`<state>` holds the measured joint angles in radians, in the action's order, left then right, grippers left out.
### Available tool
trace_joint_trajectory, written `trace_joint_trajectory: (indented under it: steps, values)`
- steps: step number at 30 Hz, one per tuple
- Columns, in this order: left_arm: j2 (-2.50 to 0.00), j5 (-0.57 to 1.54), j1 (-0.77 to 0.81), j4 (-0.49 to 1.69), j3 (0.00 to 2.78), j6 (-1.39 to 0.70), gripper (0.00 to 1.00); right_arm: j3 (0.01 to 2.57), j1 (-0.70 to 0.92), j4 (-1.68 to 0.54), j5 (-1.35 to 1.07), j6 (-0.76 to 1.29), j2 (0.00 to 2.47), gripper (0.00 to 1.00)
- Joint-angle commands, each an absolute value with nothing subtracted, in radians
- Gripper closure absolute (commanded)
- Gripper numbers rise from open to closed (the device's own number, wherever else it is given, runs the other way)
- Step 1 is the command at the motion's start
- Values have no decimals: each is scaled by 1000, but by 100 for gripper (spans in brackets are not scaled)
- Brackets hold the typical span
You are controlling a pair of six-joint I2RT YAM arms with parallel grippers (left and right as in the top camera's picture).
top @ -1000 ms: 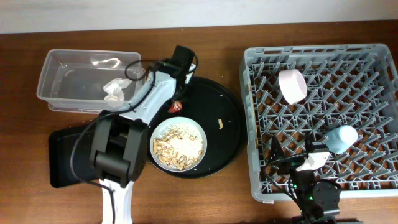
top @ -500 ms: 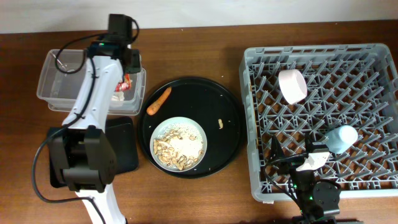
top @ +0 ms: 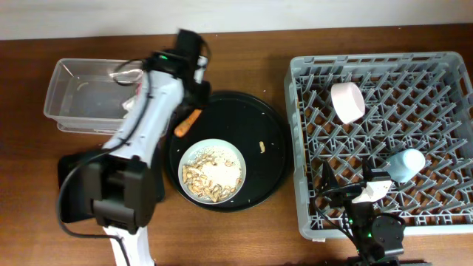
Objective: Sort waste into correct bins and load items into the dishwasher rack
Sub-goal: 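Reach the left gripper toward the orange carrot on the tray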
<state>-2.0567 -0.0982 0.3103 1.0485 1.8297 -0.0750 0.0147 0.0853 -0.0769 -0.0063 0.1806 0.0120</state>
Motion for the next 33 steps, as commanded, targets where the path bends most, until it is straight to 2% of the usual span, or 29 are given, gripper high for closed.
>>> trace_joint_trajectory:
  steps: [1, 10, 13, 19, 23, 31, 33]
  values:
    - [-2053, -189, 331, 965, 1703, -55, 41, 6, 77, -75, -15, 180, 4, 2]
    - [-2065, -225, 273, 637, 1440, -55, 41, 6, 77, -75, -15, 180, 4, 2]
    - [-2078, -208, 268, 636, 1421, -54, 42, 6, 77, -75, -15, 180, 4, 2]
    - [-2083, -51, 280, 641, 1419, -52, 57, 6, 77, -75, -15, 180, 4, 2]
    - [-2083, -36, 287, 640, 1404, -52, 61, 6, 77, -75, -15, 180, 4, 2]
    - [-2131, -37, 288, 643, 1389, -52, 62, 6, 77, -75, -15, 180, 4, 2]
    - [-2133, -39, 288, 639, 1390, -52, 66, 6, 77, -75, -15, 180, 4, 2]
